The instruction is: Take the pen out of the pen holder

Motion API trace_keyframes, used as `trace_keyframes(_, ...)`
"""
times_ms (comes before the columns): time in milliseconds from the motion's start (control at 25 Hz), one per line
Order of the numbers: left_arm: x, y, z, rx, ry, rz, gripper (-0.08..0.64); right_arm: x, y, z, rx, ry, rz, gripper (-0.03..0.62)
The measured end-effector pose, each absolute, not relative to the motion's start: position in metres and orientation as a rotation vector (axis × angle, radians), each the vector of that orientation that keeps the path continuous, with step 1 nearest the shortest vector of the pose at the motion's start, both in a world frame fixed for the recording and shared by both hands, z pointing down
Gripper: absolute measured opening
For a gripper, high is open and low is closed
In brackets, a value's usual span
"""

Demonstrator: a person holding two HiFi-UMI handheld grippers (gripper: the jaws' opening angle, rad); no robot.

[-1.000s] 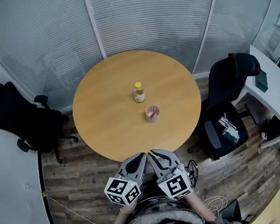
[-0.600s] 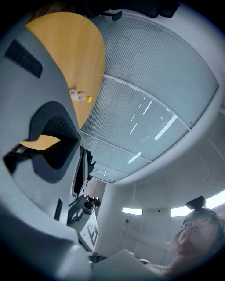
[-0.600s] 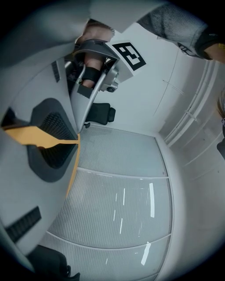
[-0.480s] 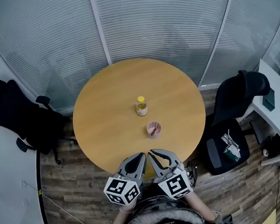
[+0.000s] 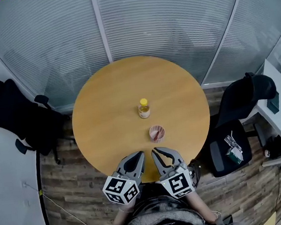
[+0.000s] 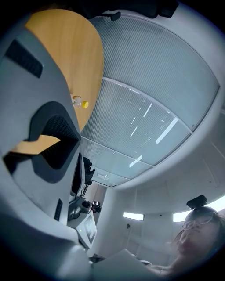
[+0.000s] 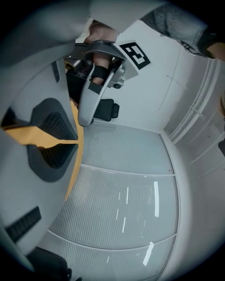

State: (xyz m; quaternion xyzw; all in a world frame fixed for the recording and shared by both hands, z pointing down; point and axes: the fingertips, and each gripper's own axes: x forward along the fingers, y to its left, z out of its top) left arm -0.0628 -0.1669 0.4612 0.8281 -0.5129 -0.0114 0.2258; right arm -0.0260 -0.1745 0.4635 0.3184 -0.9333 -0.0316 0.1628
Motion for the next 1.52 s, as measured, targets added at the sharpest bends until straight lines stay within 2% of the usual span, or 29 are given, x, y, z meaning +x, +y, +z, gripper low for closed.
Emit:
trace_keyframes(640,-0.095,-0.214,0.476,2.425,-1.169,0.019,0.005,-0.061,-0.212,0.484,1.126,-2.507,-0.097,0.038)
trace_keyframes(1520,-0.088,-0.235,0.494,2.435,-1.06,0.097,0.005,-0.044,-0.235,0.522,1.238,-2.365,-0.022,0.04)
